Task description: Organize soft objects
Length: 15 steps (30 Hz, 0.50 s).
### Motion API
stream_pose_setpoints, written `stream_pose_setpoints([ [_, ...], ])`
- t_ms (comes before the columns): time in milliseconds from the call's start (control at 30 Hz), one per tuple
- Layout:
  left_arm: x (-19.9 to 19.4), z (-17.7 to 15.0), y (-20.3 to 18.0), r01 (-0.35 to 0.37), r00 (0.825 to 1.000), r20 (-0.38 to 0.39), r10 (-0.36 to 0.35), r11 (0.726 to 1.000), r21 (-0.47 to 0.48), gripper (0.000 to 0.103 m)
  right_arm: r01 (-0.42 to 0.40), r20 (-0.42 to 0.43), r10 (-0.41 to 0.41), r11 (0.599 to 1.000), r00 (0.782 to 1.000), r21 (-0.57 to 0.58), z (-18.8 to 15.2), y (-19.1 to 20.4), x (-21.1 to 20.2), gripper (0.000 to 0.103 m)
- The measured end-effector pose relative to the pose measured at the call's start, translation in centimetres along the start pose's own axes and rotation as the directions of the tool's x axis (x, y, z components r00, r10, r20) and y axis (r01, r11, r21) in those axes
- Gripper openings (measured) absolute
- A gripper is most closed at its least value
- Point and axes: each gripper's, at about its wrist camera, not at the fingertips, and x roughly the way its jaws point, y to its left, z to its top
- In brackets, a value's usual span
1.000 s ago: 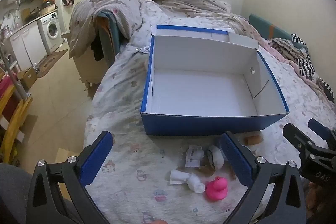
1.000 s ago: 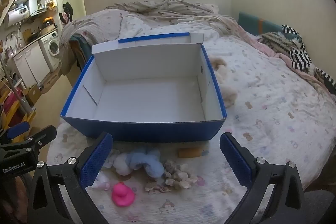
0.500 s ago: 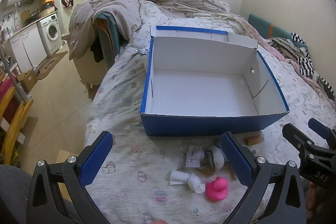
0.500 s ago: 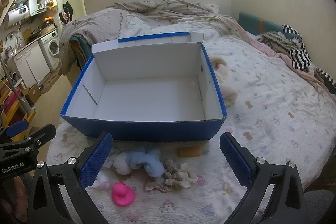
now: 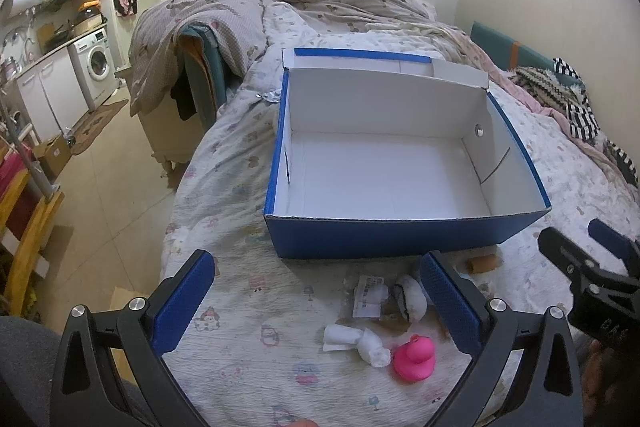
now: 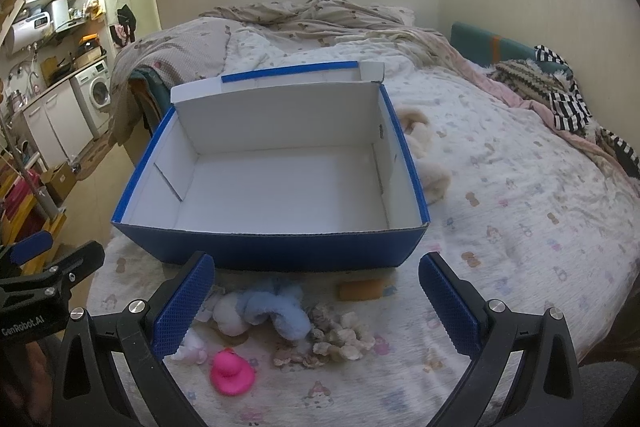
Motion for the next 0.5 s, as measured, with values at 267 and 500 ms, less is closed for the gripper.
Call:
stream_pose_setpoints([
  [267, -0.22, -0.05, 0.26, -0.009, 1.000, 0.010, 0.009, 1.000, -0.004, 0.103, 0.004, 0.018, -0.004, 1.000, 1.000, -0.008, 0.19, -0.21, -0.23, 0.103],
  [500, -0.41, 0.05, 0.42, -0.013, 1.000, 0.014, 0.013, 1.000, -0.006, 0.103, 0.013, 0.010, -0.013, 1.000, 1.000, 0.002, 0.16, -0.43, 0.16, 0.103],
])
